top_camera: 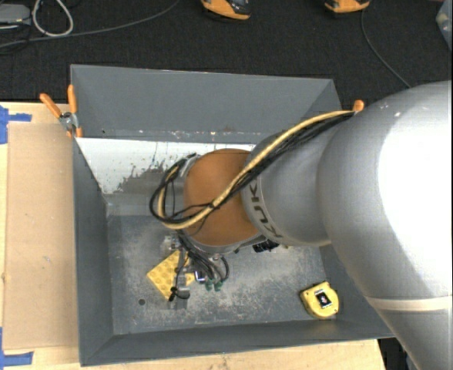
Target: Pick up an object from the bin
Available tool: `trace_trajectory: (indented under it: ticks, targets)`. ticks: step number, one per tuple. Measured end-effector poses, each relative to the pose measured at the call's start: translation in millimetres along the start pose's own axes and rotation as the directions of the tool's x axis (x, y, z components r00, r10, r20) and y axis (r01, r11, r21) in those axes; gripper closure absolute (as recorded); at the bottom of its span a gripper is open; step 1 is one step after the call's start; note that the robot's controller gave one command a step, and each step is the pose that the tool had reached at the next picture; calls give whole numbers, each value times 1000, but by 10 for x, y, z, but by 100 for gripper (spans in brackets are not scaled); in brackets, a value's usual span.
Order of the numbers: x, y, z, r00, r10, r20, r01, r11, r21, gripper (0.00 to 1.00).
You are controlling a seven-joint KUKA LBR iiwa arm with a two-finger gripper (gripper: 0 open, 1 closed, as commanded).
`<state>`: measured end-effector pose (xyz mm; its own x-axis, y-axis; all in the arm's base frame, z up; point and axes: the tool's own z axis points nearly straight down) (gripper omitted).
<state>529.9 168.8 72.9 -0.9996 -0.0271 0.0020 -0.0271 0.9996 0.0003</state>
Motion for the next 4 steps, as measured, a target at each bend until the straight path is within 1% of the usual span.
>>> trace_trajectory:
  ticks: [1, 2, 3, 4]
  targets:
    - [16, -29, -204, 1000, 6, -12, -6, 1000, 2, 0]
    - [-38, 234, -347, 1000, 23, 4, -23, 1000, -3, 0]
    - [0, 391, 34, 1000, 23, -9, -23, 1000, 0, 0]
    - [-44, 58, -110, 994, -111, -9, 111, 994, -1, 0]
